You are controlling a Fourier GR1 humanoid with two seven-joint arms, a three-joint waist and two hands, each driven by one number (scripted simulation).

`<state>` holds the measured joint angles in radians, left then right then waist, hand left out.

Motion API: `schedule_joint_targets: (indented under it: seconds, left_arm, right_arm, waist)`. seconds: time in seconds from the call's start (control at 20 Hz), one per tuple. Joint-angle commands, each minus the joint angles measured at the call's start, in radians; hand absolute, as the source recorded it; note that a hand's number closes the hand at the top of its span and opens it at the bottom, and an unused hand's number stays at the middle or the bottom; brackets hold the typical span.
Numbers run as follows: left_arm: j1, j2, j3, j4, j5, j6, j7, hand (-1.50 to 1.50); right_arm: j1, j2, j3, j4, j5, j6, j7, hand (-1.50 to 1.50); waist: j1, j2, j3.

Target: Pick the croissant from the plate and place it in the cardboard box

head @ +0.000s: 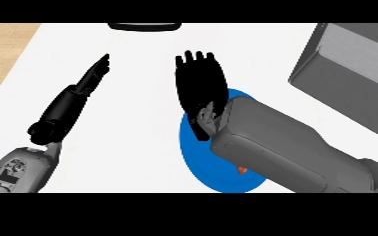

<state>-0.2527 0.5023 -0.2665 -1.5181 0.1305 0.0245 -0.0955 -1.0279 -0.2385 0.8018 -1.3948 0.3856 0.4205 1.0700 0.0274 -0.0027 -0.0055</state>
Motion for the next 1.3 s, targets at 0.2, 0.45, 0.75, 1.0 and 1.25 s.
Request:
schedule_joint_targets:
  seconds: [0.2, 0.45, 0.75, 1.0, 1.25]
  left_arm:
    - [-0.031, -0.016, 0.014, 0.028, -0.016, 0.004, -0.016, 0.00]
    - [-0.039, -0.019, 0.031, 0.066, 0.003, -0.024, -0.014, 0.00]
    - [-0.012, -0.047, 0.002, 0.055, -0.029, -0.013, -0.018, 0.00]
    - [0.018, -0.044, -0.001, -0.022, -0.046, 0.001, 0.002, 0.00]
    - [-0.010, -0.028, 0.045, 0.021, -0.014, -0.043, 0.000, 0.00]
  right_arm:
    - [-0.125, 0.232, 0.021, 0.316, -0.048, 0.170, 0.252, -1.50]
    - [-0.150, 0.235, 0.036, 0.373, -0.102, 0.122, 0.306, -1.50]
    - [-0.168, 0.237, 0.109, 0.411, -0.182, 0.077, 0.353, -1.50]
    - [-0.181, 0.237, 0.146, 0.501, -0.157, 0.051, 0.315, -1.50]
    - [-0.208, 0.237, 0.172, 0.554, -0.154, 0.055, 0.282, -1.50]
  waist:
    - [-0.004, 0.004, 0.001]
    - [-0.007, 0.002, 0.002]
    - [0.007, 0.001, 0.003]
    - [0.013, -0.001, 0.004]
    - [0.001, 0.002, 0.004]
